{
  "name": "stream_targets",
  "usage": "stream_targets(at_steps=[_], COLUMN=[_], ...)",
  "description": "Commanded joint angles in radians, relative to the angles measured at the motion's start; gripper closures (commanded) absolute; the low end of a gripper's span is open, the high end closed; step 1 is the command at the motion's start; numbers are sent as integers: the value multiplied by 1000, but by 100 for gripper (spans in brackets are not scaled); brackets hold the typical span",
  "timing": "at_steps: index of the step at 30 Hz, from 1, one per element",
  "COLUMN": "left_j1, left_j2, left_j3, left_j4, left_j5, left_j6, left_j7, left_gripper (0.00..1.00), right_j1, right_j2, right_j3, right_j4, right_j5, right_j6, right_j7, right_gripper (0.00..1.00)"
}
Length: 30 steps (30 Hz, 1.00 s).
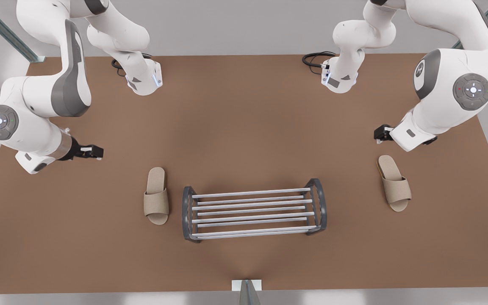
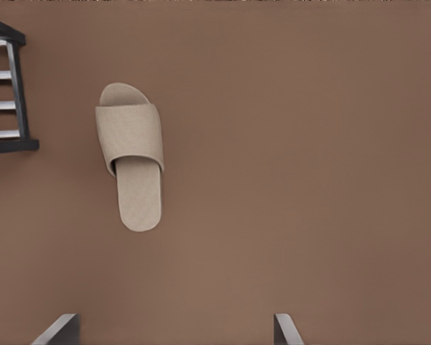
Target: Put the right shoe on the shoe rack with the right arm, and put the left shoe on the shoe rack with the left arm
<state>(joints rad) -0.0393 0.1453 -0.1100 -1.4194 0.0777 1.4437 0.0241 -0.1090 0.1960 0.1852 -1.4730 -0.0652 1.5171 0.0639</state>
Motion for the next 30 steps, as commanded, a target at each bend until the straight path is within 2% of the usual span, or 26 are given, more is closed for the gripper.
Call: stream_targets(at_steps=[1, 3, 4, 6, 8, 10, 11, 13, 16, 17, 19, 21, 22, 23, 26, 28, 30], left_j1=[1, -5, -88, -408, -638, -735, -751, -745, -737, -738, -738, -738, -737, -737, -737, -735, -686], left_j2=[-1, 2, 2, 39, 109, 111, 111, 97, 63, 56, 10, 13, 13, 16, 19, 109, 117], left_j3=[0, 0, 0, 0, 0, 0, 0, 13, 105, 168, 314, 455, 495, 584, 656, 661, 682], left_j4=[0, 0, 4, 4, -15, -191, -304, -496, -727, -782, -886, -943, -948, -948, -951, -958, -1004], left_j5=[5, 5, 42, 353, 615, 842, 876, 918, 981, 1053, 1237, 1481, 1600, 1836, 2289, 2340, 2343], left_j6=[27, 27, -28, -209, -325, -328, -289, -85, 323, 497, 785, 1230, 1316, 1468, 1532, 1466, 1414], left_j7=[57, 54, -122, -532, -720, -769, -869, -1082, -1437, -1595, -1767, -2092, -2199, -2418, -2860, -3027, -3061], left_gripper=[0, 0, 0, 0, 0, 0, 0, 0, 0, 0, 0, 0, 0, 0, 0, 0, 0], right_j1=[2, -1, 6, 22, 38, 38, 37, 26, 32, 35, 38, 38, 38, 32, 37, 38, 38], right_j2=[-1, 75, 95, 115, 167, 198, 218, 269, 327, 339, 339, 342, 342, 359, 390, 390, 392], right_j3=[0, 0, 0, 2, 5, 5, 5, 5, 5, 5, 5, 5, 5, 5, 5, 7, 7], right_j4=[3, 13, 13, 3, -3, -62, -67, -67, -69, -115, -161, -191, -191, -191, -193, -237, -237], right_j5=[2, 10, 16, 16, 18, 18, 18, 13, 5, 5, 5, 5, 5, 5, 5, 5, 5], right_j6=[25, 14, 21, 74, 124, 244, 268, 350, 457, 529, 597, 664, 666, 692, 739, 802, 807], right_j7=[23, -4, 7, 8, 59, 62, 62, 59, 50, 50, 50, 47, 45, 39, 39, 43, 43], right_gripper=[0, 0, 0, 0, 0, 0, 0, 0, 0, 0, 0, 0, 0, 0, 0, 0, 0])
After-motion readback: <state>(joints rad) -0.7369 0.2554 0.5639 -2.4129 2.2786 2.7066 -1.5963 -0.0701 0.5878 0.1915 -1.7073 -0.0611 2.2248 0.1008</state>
